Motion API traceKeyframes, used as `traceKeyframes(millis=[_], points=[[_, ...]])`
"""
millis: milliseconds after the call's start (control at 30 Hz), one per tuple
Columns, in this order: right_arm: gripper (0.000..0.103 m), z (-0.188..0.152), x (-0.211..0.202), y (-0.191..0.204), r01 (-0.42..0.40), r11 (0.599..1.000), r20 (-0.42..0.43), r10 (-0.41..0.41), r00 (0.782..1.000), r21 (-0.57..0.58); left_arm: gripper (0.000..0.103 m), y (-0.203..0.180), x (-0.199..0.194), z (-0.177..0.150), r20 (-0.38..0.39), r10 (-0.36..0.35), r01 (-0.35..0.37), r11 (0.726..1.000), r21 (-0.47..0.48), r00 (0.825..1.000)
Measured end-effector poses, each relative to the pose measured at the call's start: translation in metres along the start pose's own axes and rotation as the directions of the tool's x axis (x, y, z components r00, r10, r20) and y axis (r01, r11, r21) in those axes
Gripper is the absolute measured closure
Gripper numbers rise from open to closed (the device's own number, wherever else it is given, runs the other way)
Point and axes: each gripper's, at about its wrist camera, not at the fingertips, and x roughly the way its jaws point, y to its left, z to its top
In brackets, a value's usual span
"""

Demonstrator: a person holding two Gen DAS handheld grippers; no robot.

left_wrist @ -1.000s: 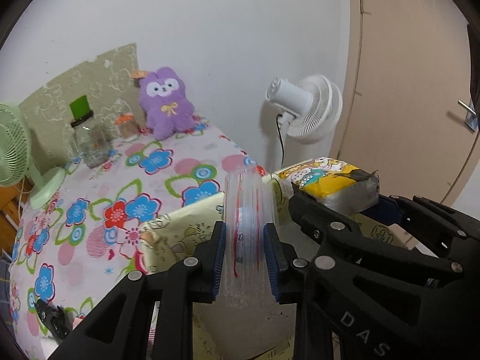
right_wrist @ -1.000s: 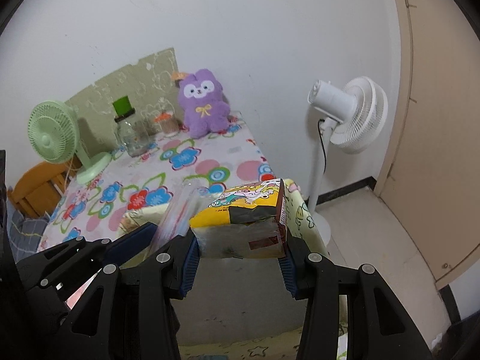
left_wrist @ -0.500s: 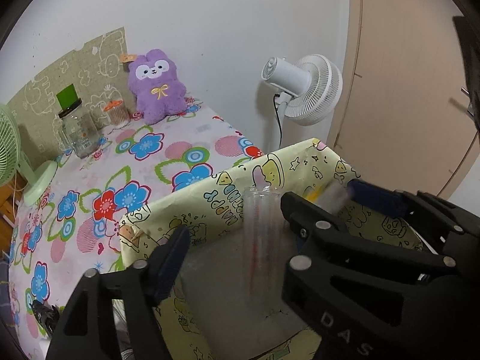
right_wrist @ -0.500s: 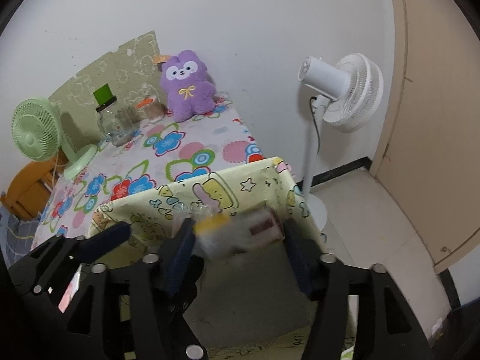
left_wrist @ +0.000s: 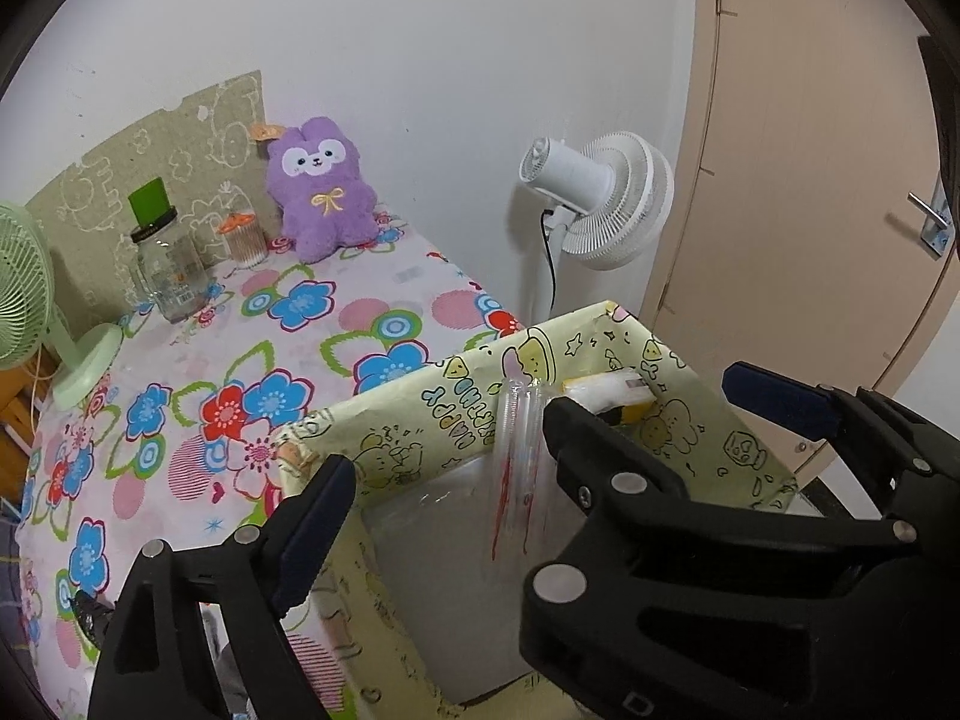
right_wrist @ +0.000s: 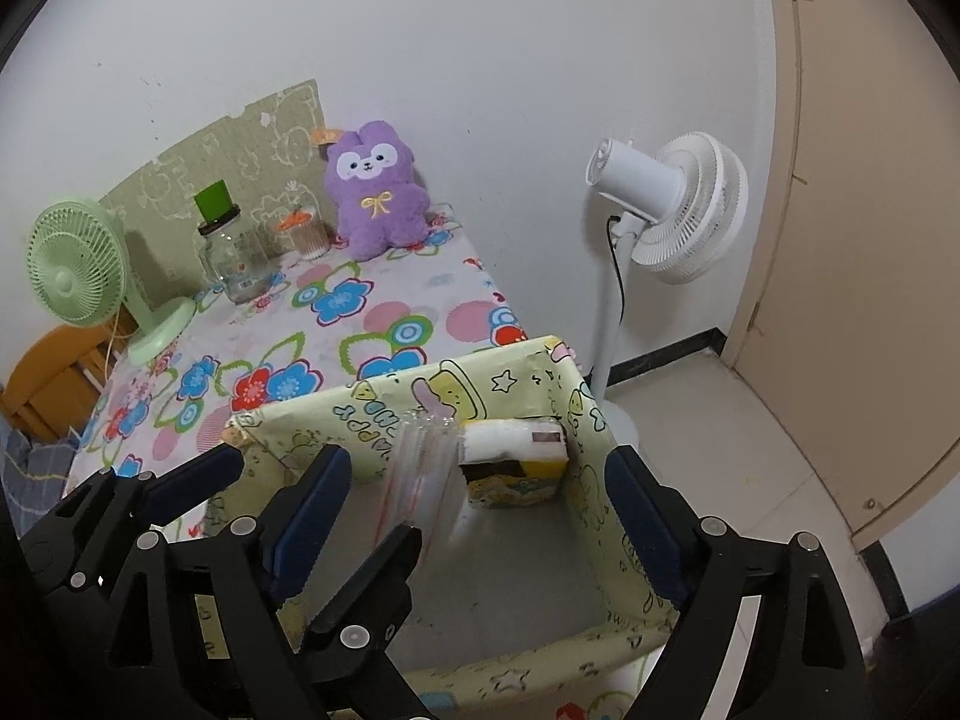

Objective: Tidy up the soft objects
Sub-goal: 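Open both tools to drop the straw bag and yellow packet into the box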

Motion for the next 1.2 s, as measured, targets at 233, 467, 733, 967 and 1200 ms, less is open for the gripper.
traceKeyframes(millis=[233, 467, 733, 967, 1200], points=[[0.014, -0.003, -0.022, 0.013, 0.008, 1.0, 0.035, -0.007, 0.999, -0.018, 0.012, 0.005, -0.023, -0.005, 0.03, 0.02, -0.02, 1.0, 0.001, 0.999], [0.014, -0.008, -0.04, 0.028, 0.016, 0.999, 0.06, -0.014, 0.998, -0.04, 0.012, 0.012, -0.043, -0.012, 0.056, 0.037, -0.037, 0.999, -0.007, 0.998], [0.014, -0.015, -0.059, 0.047, 0.036, 0.997, 0.086, -0.03, 0.996, -0.066, 0.012, 0.022, -0.065, -0.023, 0.067, 0.053, -0.052, 0.999, -0.015, 0.996], [0.014, -0.023, -0.073, 0.065, 0.022, 0.997, 0.096, -0.014, 0.995, -0.081, 0.012, 0.036, -0.083, -0.035, 0.086, 0.08, -0.076, 0.996, -0.046, 0.993], [0.014, -0.03, -0.082, 0.086, -0.012, 0.991, 0.107, 0.027, 0.994, -0.135, 0.012, 0.052, -0.096, -0.05, 0.098, 0.107, -0.1, 0.993, -0.07, 0.989]])
